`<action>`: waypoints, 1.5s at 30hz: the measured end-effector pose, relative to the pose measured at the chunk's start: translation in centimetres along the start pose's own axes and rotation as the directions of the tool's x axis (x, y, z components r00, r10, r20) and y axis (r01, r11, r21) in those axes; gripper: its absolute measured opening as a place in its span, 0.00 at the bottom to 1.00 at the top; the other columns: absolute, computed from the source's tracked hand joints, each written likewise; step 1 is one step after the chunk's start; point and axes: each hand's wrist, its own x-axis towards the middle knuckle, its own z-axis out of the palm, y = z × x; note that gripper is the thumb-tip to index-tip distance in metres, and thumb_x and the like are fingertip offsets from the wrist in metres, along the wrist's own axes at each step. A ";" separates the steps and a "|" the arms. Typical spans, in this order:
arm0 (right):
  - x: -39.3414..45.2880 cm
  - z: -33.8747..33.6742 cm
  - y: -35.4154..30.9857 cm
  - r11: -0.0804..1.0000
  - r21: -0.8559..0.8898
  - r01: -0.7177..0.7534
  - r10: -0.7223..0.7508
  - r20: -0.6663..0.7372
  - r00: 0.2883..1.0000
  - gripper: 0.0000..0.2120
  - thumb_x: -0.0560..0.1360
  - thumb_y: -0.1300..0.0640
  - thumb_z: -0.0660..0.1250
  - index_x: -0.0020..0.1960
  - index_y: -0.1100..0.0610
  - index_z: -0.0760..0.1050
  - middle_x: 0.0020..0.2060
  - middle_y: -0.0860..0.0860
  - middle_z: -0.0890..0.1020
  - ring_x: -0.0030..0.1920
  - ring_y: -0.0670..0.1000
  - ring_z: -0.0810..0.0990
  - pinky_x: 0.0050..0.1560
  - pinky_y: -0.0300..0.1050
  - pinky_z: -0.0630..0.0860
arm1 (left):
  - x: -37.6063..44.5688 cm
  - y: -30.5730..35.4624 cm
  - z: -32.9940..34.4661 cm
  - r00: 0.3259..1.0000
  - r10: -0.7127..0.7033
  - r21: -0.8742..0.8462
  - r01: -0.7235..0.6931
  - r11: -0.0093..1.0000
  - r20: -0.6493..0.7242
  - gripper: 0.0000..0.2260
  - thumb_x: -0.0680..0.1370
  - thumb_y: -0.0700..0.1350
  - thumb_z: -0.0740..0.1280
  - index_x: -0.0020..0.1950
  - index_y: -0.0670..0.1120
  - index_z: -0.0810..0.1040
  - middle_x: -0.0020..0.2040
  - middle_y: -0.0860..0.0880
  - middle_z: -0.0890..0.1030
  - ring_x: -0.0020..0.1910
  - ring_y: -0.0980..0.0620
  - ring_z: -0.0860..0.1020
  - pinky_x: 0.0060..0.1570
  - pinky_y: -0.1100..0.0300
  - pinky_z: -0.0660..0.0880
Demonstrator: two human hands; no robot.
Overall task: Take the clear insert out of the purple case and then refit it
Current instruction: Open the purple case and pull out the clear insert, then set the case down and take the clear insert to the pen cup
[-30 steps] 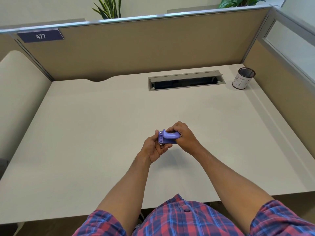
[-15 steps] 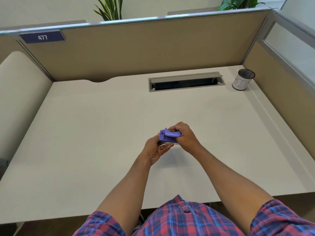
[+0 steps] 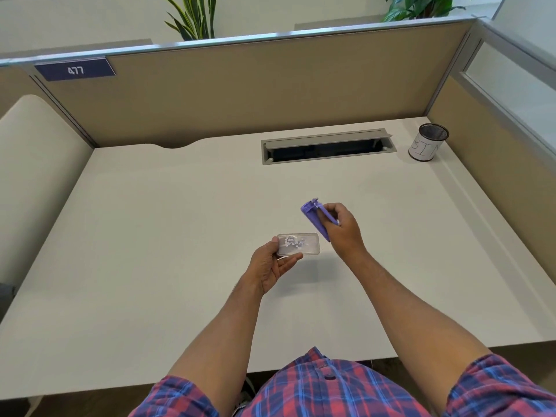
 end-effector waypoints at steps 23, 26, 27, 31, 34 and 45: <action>-4.8 -3.1 7.6 0.639 -0.667 -0.383 0.315 -0.228 0.921 0.11 0.80 0.63 0.59 0.60 0.66 0.71 0.56 0.62 0.79 0.58 0.63 0.75 0.51 0.54 0.77 | 0.9 0.8 -1.2 0.999 0.024 -0.019 -0.025 1.000 -0.025 0.11 0.84 0.47 0.63 0.58 0.39 0.77 0.45 0.41 0.88 0.41 0.39 0.87 0.33 0.57 0.84; -5.0 -2.9 7.8 0.617 -0.699 -0.361 0.302 -0.214 0.929 0.11 0.80 0.62 0.60 0.60 0.65 0.71 0.56 0.61 0.79 0.57 0.62 0.76 0.48 0.52 0.76 | 1.0 0.8 -1.3 1.000 0.025 -0.019 -0.026 0.999 -0.019 0.11 0.84 0.47 0.63 0.58 0.40 0.77 0.45 0.42 0.88 0.41 0.39 0.87 0.34 0.57 0.84; -5.1 -2.8 7.8 0.607 -0.711 -0.354 0.298 -0.210 0.931 0.11 0.80 0.62 0.60 0.60 0.65 0.71 0.55 0.61 0.79 0.57 0.62 0.76 0.48 0.51 0.76 | 1.0 0.8 -1.4 1.000 0.025 -0.017 -0.025 1.000 -0.017 0.11 0.84 0.47 0.63 0.58 0.40 0.77 0.44 0.42 0.88 0.41 0.39 0.87 0.34 0.57 0.84; -5.5 -2.6 8.3 0.532 -0.793 -0.298 0.278 -0.169 0.946 0.12 0.78 0.60 0.64 0.59 0.64 0.70 0.53 0.60 0.79 0.54 0.60 0.77 0.46 0.49 0.76 | 1.1 0.7 -1.7 1.000 0.020 -0.021 -0.021 1.000 -0.012 0.11 0.84 0.47 0.63 0.58 0.39 0.77 0.45 0.42 0.88 0.42 0.39 0.87 0.34 0.57 0.84; -5.6 -2.5 8.4 0.496 -0.822 -0.279 0.273 -0.157 0.949 0.14 0.76 0.60 0.66 0.59 0.64 0.70 0.53 0.59 0.79 0.53 0.59 0.77 0.46 0.48 0.76 | 1.1 0.7 -1.8 1.000 0.018 -0.026 -0.019 0.999 -0.013 0.11 0.84 0.47 0.63 0.58 0.39 0.77 0.45 0.42 0.88 0.42 0.39 0.87 0.34 0.57 0.84; -6.3 -1.8 7.1 0.298 -0.927 -0.229 0.280 -0.145 0.949 0.21 0.72 0.56 0.64 0.63 0.59 0.67 0.53 0.55 0.76 0.47 0.56 0.79 0.38 0.46 0.69 | 1.2 0.8 -1.5 1.000 0.028 -0.001 -0.028 1.000 -0.012 0.10 0.84 0.47 0.63 0.57 0.41 0.77 0.44 0.43 0.88 0.41 0.40 0.87 0.34 0.57 0.84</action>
